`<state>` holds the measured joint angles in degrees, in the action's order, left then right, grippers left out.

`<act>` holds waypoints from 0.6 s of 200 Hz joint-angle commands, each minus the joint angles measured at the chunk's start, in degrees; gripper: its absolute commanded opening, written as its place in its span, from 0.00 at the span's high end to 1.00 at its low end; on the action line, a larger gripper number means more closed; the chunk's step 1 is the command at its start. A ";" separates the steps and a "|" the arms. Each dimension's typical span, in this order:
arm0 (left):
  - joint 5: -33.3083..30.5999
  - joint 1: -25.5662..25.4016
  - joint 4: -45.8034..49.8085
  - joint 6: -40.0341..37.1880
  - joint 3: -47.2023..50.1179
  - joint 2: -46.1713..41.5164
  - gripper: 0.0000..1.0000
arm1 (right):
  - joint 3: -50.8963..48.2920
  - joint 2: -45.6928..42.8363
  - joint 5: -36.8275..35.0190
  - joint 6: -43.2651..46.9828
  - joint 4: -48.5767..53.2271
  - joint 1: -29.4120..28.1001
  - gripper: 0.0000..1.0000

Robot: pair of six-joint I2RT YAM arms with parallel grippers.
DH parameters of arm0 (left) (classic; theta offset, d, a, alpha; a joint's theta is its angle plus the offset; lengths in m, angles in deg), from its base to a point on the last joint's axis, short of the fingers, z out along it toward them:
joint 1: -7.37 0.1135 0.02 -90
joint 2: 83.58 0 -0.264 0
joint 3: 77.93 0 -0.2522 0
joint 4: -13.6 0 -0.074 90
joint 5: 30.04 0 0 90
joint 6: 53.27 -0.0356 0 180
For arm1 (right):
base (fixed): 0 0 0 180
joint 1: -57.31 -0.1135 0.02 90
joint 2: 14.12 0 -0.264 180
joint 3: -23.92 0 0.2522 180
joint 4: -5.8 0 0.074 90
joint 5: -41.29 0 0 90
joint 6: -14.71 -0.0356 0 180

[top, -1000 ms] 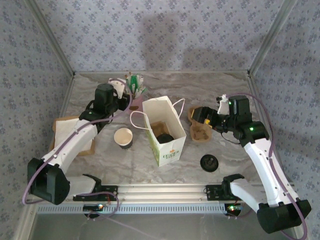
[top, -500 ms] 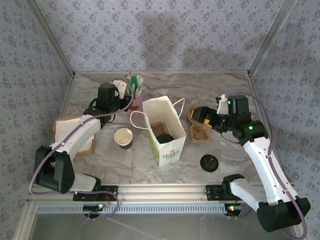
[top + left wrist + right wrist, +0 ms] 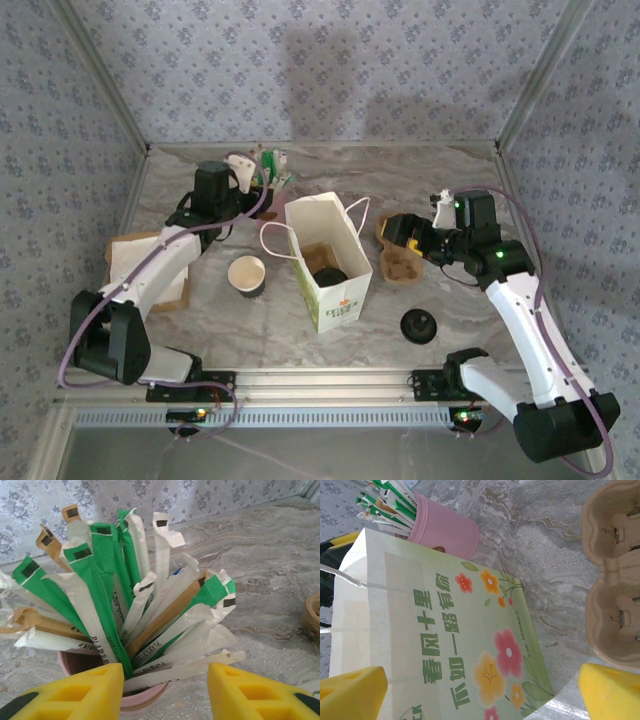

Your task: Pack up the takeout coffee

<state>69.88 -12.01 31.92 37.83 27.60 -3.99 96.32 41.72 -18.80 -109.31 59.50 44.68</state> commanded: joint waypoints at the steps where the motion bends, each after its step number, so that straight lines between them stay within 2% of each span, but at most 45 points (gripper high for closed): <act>1: 3.79 0.39 0.95 -0.63 -2.84 0.66 0.52 | -0.86 0.11 1.76 0.72 -0.97 0.47 0.00; 69: 5.91 0.92 4.45 -2.63 -3.01 0.56 0.54 | -1.24 0.31 2.50 0.89 -1.33 1.11 0.00; 120: 4.20 0.92 3.62 -3.13 -5.26 3.46 0.63 | -1.24 0.61 2.19 0.61 -1.80 1.22 0.00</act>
<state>74.09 -11.37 36.00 35.69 24.97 -1.49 95.57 42.20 -17.75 -109.29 58.28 45.56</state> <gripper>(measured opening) 0.398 0.998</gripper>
